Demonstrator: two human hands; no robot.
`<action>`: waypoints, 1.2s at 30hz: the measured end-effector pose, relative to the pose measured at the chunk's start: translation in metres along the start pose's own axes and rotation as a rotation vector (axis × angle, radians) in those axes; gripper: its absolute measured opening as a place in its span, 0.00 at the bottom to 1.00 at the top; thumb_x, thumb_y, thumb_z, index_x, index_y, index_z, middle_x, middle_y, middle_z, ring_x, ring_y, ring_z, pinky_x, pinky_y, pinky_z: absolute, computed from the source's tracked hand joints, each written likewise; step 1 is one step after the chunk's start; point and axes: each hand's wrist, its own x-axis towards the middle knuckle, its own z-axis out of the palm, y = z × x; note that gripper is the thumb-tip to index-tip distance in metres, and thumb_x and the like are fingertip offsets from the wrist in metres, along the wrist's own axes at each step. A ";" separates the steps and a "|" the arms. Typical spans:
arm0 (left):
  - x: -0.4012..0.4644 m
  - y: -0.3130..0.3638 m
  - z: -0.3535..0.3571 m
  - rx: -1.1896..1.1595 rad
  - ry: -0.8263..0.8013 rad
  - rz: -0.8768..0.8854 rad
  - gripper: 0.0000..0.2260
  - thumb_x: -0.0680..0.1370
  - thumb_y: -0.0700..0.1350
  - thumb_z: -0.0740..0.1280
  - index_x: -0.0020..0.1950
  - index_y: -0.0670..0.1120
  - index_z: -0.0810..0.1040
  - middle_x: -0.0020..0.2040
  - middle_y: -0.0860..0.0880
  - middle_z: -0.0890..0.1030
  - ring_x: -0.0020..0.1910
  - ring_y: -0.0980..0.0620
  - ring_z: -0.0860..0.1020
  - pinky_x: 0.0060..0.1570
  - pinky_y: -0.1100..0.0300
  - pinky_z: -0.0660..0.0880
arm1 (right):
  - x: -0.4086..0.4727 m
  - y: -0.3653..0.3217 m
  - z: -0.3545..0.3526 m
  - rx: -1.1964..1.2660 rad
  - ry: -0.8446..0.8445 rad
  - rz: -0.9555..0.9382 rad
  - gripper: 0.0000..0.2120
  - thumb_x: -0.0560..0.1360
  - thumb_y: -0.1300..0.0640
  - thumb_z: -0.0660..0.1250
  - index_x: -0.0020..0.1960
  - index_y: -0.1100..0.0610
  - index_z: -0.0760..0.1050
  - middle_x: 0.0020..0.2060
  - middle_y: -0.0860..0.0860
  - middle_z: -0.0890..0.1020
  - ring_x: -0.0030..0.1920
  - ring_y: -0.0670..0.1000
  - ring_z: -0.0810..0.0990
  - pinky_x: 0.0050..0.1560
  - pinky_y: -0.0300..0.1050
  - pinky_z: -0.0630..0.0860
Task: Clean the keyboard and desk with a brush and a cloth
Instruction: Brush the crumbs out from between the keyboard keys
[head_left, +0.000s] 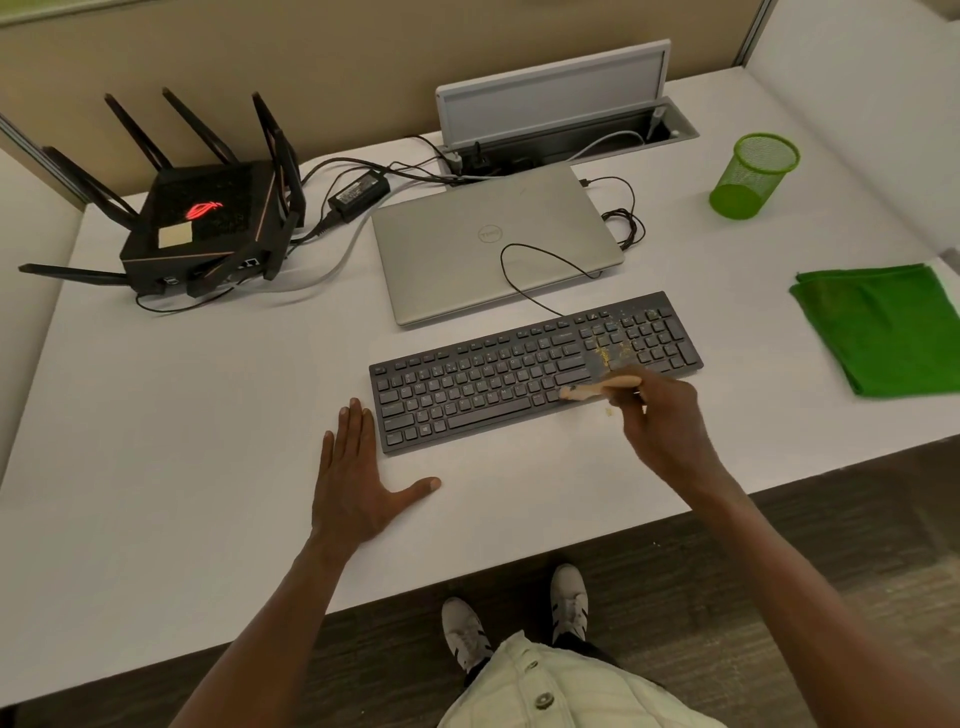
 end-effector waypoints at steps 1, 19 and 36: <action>0.000 0.000 0.000 -0.001 -0.003 0.000 0.63 0.65 0.85 0.53 0.84 0.43 0.41 0.83 0.48 0.37 0.82 0.53 0.36 0.81 0.48 0.42 | -0.002 -0.003 0.003 -0.008 -0.047 -0.050 0.06 0.75 0.69 0.67 0.50 0.61 0.80 0.40 0.53 0.83 0.38 0.50 0.80 0.39 0.44 0.79; -0.006 0.004 -0.008 -0.140 0.013 0.013 0.61 0.66 0.84 0.54 0.82 0.46 0.33 0.81 0.50 0.30 0.80 0.54 0.31 0.81 0.49 0.39 | 0.000 0.014 0.000 -0.076 -0.132 -0.129 0.07 0.74 0.68 0.67 0.51 0.61 0.79 0.42 0.54 0.83 0.39 0.53 0.80 0.38 0.52 0.80; -0.041 0.109 0.045 -0.009 -0.038 0.242 0.55 0.74 0.80 0.52 0.83 0.40 0.41 0.83 0.45 0.36 0.82 0.49 0.37 0.80 0.52 0.40 | 0.012 0.029 -0.020 -0.048 -0.107 -0.117 0.08 0.74 0.70 0.68 0.50 0.61 0.80 0.42 0.54 0.83 0.40 0.52 0.81 0.40 0.47 0.80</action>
